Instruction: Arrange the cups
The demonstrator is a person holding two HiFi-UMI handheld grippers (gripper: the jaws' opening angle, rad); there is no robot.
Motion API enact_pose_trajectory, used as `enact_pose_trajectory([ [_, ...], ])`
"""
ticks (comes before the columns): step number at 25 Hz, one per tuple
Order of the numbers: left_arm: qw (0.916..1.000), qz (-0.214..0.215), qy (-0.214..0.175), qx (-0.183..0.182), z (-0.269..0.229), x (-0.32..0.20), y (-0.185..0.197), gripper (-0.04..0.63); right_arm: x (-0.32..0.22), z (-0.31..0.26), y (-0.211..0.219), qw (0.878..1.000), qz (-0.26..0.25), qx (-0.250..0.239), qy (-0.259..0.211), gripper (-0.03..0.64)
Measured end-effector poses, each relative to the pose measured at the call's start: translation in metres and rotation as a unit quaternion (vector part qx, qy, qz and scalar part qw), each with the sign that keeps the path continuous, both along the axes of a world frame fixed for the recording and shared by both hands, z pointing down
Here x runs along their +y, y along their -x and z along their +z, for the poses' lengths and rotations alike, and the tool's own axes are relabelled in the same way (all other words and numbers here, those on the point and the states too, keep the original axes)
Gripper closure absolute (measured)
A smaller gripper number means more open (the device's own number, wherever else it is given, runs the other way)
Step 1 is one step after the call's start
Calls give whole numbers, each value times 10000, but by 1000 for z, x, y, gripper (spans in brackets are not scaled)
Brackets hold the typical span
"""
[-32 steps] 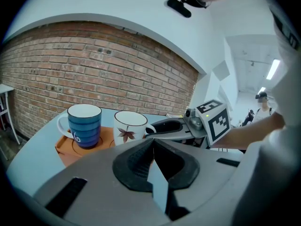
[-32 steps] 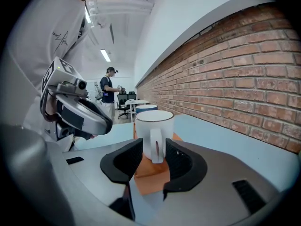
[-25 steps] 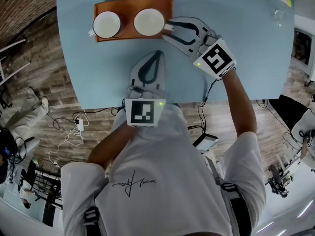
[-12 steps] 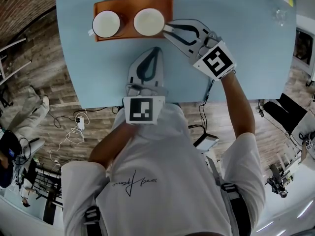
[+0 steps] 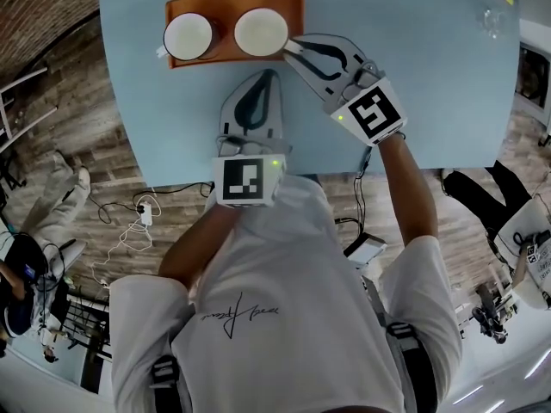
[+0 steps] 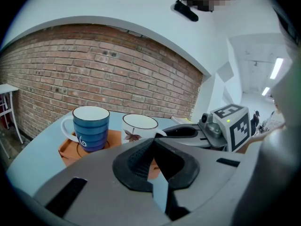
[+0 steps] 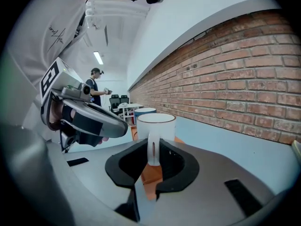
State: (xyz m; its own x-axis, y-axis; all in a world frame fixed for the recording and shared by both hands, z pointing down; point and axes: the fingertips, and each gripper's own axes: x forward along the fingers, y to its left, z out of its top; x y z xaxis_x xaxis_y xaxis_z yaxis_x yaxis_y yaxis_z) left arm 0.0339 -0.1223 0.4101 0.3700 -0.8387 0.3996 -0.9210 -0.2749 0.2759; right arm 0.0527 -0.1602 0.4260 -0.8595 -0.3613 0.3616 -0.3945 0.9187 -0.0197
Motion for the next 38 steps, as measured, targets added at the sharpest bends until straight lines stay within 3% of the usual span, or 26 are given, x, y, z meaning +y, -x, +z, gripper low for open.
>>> enact_pose_trajectory([
  [11,9998,-30,-186,4,-3,5,12,586,10,-3,4,9989,470,-87,-33,551],
  [20,9994,-21,-348,20,-9,13,24,586,15,-11,-3,9934,1136,-129,-86,552],
  [29,9975,-3,-678,-178,-11,28,29,586,19,-26,-7,9792,1994,-352,-159,551],
  [38,9962,-88,-855,-108,-31,46,41,586,39,-42,-3,9647,2594,-426,-178,551],
])
